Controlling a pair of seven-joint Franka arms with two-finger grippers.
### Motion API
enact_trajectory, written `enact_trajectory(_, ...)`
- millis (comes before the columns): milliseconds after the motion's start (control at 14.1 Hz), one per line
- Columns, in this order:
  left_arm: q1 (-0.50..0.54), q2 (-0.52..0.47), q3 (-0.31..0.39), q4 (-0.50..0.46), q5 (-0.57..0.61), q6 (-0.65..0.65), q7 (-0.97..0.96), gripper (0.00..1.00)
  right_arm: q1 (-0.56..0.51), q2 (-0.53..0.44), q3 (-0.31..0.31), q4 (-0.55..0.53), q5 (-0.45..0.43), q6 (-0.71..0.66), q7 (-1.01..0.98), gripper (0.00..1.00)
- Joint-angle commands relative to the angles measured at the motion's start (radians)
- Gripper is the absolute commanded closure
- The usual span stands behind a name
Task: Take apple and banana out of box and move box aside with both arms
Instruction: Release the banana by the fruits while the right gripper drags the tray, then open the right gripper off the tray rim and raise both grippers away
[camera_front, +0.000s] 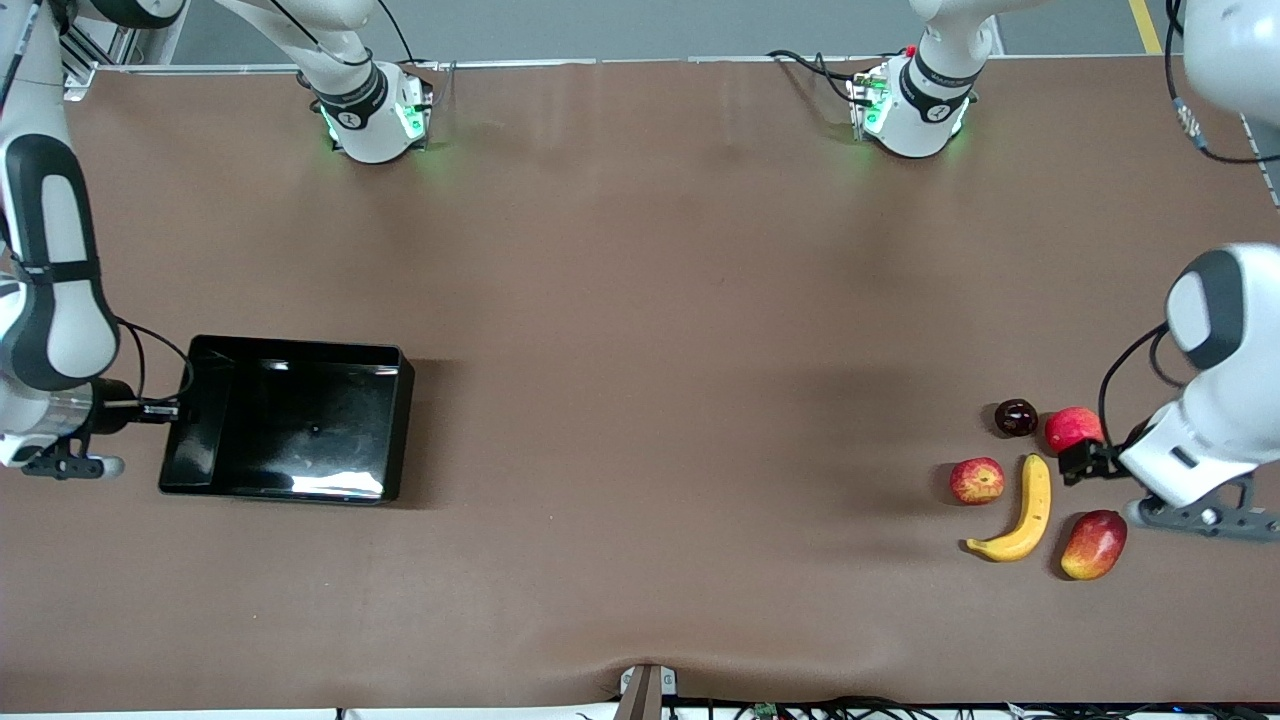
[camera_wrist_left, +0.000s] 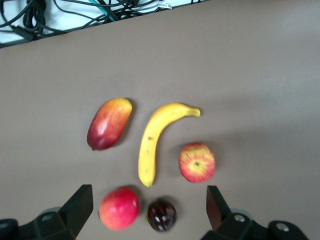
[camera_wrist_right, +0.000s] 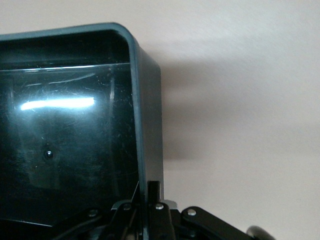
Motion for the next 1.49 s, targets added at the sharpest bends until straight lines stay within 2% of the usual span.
enact_trajectory(0, 0.001, -0.115, -0.034, -0.028, -0.022, -0.121, -0.076, 0.00, -0.024, -0.087, 0.028, -0.147, 0.010, 0.076, -0.011, 1.00)
enact_trajectory(214, 0.004, -0.215, -0.058, -0.027, -0.046, -0.247, -0.108, 0.00, -0.041, -0.111, 0.028, -0.258, 0.008, 0.178, -0.043, 1.00)
enact_trajectory(427, 0.003, -0.284, -0.057, -0.025, -0.079, -0.302, -0.096, 0.00, -0.041, -0.101, 0.028, -0.278, 0.008, 0.209, -0.106, 1.00)
enact_trajectory(569, -0.025, -0.338, -0.043, -0.033, -0.088, -0.339, -0.098, 0.00, -0.036, -0.101, 0.028, -0.276, 0.008, 0.200, -0.117, 0.95)
enact_trajectory(712, -0.075, -0.378, 0.020, -0.034, -0.111, -0.391, -0.093, 0.00, -0.030, -0.098, 0.028, -0.275, 0.005, 0.204, -0.150, 0.96)
enact_trajectory(783, -0.112, -0.397, 0.067, -0.039, -0.146, -0.419, -0.095, 0.00, -0.029, -0.097, 0.030, -0.272, 0.007, 0.206, -0.151, 0.89)
enact_trajectory(854, -0.146, -0.425, 0.113, -0.056, -0.171, -0.431, -0.095, 0.00, -0.027, -0.097, 0.030, -0.269, 0.007, 0.206, -0.151, 0.35)
enact_trajectory(925, -0.163, -0.448, 0.141, -0.080, -0.188, -0.431, -0.093, 0.00, -0.027, -0.098, 0.031, -0.266, 0.008, 0.201, -0.151, 0.00)
enact_trajectory(1210, -0.181, -0.522, 0.150, -0.148, -0.200, -0.431, -0.087, 0.00, -0.009, -0.098, 0.031, -0.204, 0.002, 0.195, -0.186, 0.00)
enact_trajectory(1423, -0.174, -0.525, 0.143, -0.152, -0.198, -0.442, -0.084, 0.00, -0.010, -0.088, 0.031, -0.114, 0.001, 0.178, -0.166, 0.00)
